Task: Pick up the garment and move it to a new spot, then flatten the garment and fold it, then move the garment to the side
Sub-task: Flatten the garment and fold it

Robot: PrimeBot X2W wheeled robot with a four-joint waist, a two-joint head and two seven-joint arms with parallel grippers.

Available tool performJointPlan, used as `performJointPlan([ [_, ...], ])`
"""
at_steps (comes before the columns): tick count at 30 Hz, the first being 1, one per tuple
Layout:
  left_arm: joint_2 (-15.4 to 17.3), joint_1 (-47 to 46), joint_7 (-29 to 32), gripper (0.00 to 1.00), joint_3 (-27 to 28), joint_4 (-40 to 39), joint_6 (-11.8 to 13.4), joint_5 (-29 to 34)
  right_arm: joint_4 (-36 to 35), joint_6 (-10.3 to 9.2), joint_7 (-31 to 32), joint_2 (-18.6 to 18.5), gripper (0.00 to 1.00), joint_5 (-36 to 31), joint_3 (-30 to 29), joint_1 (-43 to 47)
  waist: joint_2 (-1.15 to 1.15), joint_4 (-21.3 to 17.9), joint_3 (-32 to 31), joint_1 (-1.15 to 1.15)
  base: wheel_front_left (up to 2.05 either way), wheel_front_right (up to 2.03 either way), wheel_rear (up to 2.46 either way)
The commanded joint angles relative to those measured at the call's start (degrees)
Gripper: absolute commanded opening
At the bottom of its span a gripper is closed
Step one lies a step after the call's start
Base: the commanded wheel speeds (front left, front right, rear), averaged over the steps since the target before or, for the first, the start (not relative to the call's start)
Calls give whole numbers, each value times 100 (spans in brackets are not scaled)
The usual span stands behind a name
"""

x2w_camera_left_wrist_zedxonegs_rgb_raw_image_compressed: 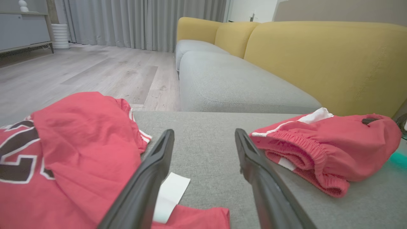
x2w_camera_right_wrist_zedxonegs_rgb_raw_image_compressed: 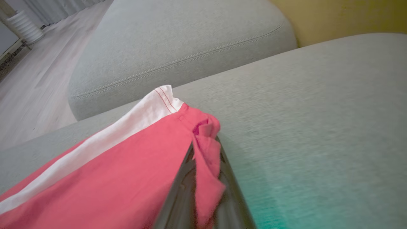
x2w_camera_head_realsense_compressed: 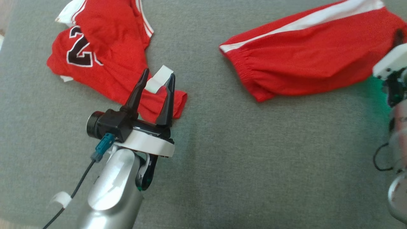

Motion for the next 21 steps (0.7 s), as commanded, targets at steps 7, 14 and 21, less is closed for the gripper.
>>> performJointPlan([
  [7,51,35,-30,100,292,-273,-33,88,-262,-5,-216,-188,0,428,50,380,0,-276,-296,0,0,0,0],
  [14,39,210,-30,100,335,-334,-49,127,-502,-5,-227,-154,0,730,-66,887,0,-465,-606,0,0,0,0],
  [21,35,281,-30,100,337,-390,-67,165,-749,-5,-159,-63,0,927,-20,1056,0,-488,-568,0,0,0,0],
])
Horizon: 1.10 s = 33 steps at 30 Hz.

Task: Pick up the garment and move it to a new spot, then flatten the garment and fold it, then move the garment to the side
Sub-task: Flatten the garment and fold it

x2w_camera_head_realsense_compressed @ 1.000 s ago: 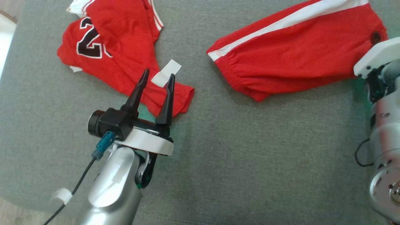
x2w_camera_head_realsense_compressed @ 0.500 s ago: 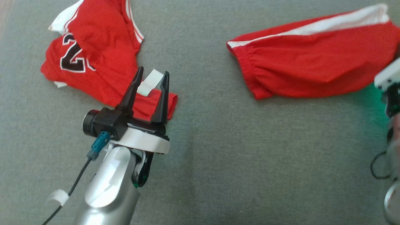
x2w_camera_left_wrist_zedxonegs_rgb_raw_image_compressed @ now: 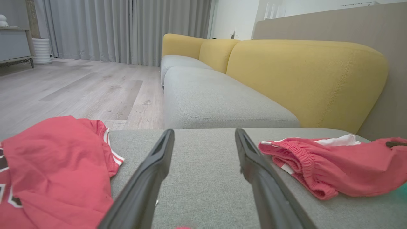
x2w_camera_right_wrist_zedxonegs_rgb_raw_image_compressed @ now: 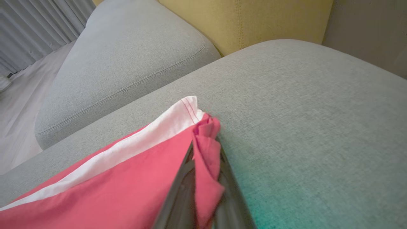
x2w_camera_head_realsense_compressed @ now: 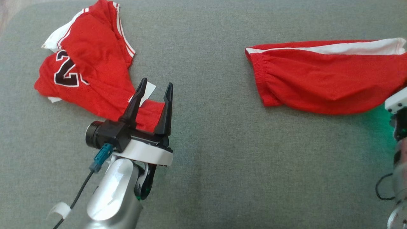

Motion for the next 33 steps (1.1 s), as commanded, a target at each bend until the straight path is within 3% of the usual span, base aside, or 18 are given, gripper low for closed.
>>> performJointPlan([
  [1,46,-72,-29,100,208,-186,-18,68,-241,-5,7,45,0,51,160,-99,0,15,41,1,0,0,0],
  [10,53,-96,-29,100,217,-107,-37,89,-514,-5,-146,230,0,368,670,-95,0,124,47,1,0,0,0],
  [20,63,10,-29,100,271,-42,-3,76,-881,-5,-222,515,0,925,1619,37,0,93,-246,1,0,0,0],
  [26,61,71,-29,100,262,-8,9,59,-1358,-5,-261,661,0,1549,2582,269,0,80,-436,1,0,0,0],
  [33,88,161,-29,100,241,8,28,23,-1813,-5,-232,579,0,2255,3596,642,0,203,-555,1,0,0,0],
])
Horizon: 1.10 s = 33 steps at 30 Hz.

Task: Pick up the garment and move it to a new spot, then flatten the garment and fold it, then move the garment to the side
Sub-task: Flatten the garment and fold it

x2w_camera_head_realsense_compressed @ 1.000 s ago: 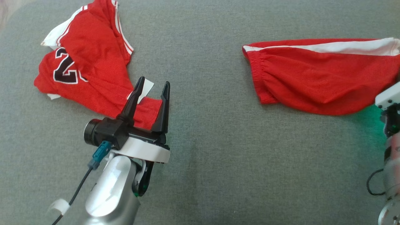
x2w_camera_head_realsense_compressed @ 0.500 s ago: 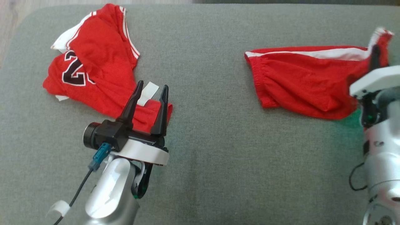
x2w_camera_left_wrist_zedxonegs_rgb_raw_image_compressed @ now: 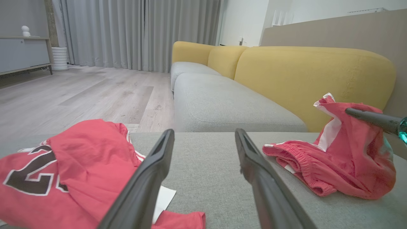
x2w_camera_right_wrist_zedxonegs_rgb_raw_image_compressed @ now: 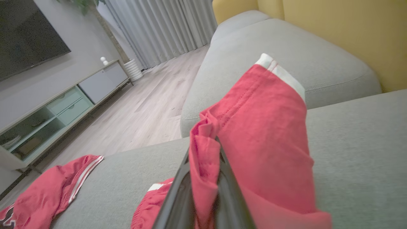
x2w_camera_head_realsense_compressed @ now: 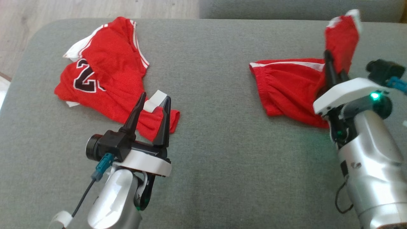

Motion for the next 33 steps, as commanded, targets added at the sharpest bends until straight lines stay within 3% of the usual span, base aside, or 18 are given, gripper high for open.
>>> performJointPlan([
  [1,77,-99,-29,100,185,-159,29,-25,-230,-4,-9,-28,0,78,203,-40,0,40,-18,0,0,0,0],
  [13,151,18,35,100,146,-171,75,-106,-547,-4,-77,-397,0,1090,1720,284,0,287,-159,0,0,0,0],
  [25,176,116,76,100,83,-225,145,-159,-138,-4,-142,-709,0,1621,3077,217,0,338,-237,0,0,0,0],
  [26,179,124,75,100,83,-223,152,-165,-63,-4,-119,-717,89,1606,3217,206,0,325,-243,0,0,0,0],
  [27,184,133,75,100,84,-220,159,-172,-18,-4,-20,-704,100,1600,3430,214,0,309,-254,0,0,0,0],
  [30,200,154,50,100,140,-285,176,-230,1,-4,-38,-706,100,1609,4030,173,0,188,-300,0,0,0,0],
  [33,217,167,36,100,182,-329,195,-250,3,-4,-120,-697,100,1679,4159,154,0,101,-324,0,0,0,0],
])
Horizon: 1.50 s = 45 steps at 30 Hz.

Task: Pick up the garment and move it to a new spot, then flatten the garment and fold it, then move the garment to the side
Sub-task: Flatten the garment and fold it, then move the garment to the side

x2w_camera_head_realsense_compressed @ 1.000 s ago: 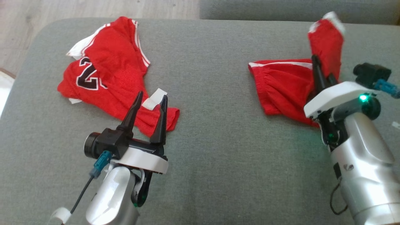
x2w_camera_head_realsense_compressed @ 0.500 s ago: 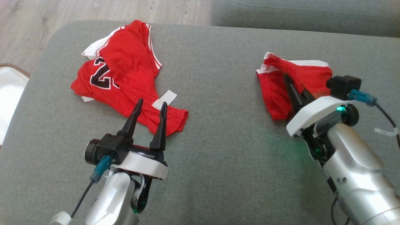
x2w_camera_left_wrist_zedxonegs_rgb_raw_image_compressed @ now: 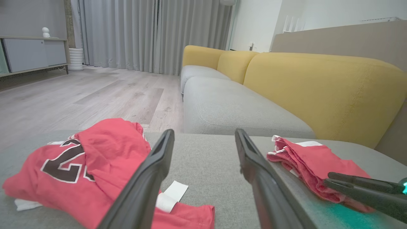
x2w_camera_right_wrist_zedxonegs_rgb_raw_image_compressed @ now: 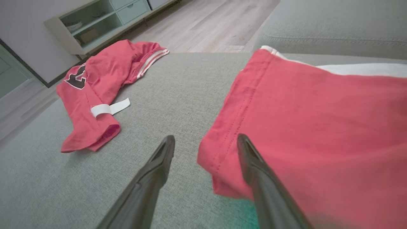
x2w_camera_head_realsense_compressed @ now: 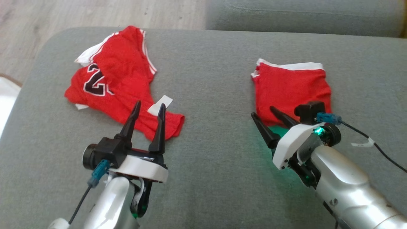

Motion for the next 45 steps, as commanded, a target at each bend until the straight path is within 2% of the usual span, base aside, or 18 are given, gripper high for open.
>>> performJointPlan([
  [1,116,-80,-62,100,230,-203,32,-26,-149,-4,-143,-9,100,55,54,-169,0,-92,-35,0,0,0,0],
  [4,146,-61,-77,100,291,-235,70,-42,-186,-4,-502,-80,100,43,8,-228,0,-254,-86,0,0,0,0],
  [6,155,-54,-89,100,346,-271,94,-61,-166,-4,-769,-176,100,-19,-241,-284,0,-369,-123,0,0,0,0],
  [10,153,-34,-107,100,437,-346,132,-75,-173,-4,-1022,-424,100,-563,-1081,-337,0,-565,-163,0,0,0,0],
  [12,149,-27,-114,100,465,-381,140,-57,-403,-4,-1037,-473,100,-985,-1744,-272,0,-655,-151,0,0,0,0],
  [16,156,0,-120,100,562,-478,167,20,-1173,-4,-1041,-214,100,-2037,-2928,243,0,-835,-111,0,0,0,0],
  [21,98,139,-121,100,713,-602,123,100,-1962,-4,-1042,517,100,-3017,-3899,1066,0,-947,-110,0,0,0,0],
  [23,73,235,-121,100,766,-611,108,157,-2213,-4,-1042,781,100,-3269,-4112,1404,0,-973,-113,0,0,0,0],
  [26,31,356,-122,100,857,-611,106,231,-2438,-4,-1042,987,100,-3526,-4190,1795,0,-1003,-88,0,0,0,0],
  [35,-72,336,-122,100,934,-586,-18,390,-2653,-4,-1040,1068,100,-3645,-4259,1848,0,-871,106,0,0,0,0],
  [36,-80,297,-122,100,921,-586,-35,401,-2655,-4,-1016,1068,98,-3671,-4265,1781,0,-831,166,0,0,0,0],
  [37,-87,255,-122,100,905,-585,-52,410,-2649,-4,-981,1069,32,-3701,-4279,1693,0,-790,234,0,0,0,0],
  [38,-94,204,-122,100,887,-590,-70,418,-2636,-4,-931,1069,0,-3740,-4301,1589,0,-743,321,0,0,0,0],
  [45,-119,-125,-122,100,747,-613,-154,426,-2088,-4,-441,1070,0,-3952,-4428,675,0,-420,889,0,0,0,0],
])
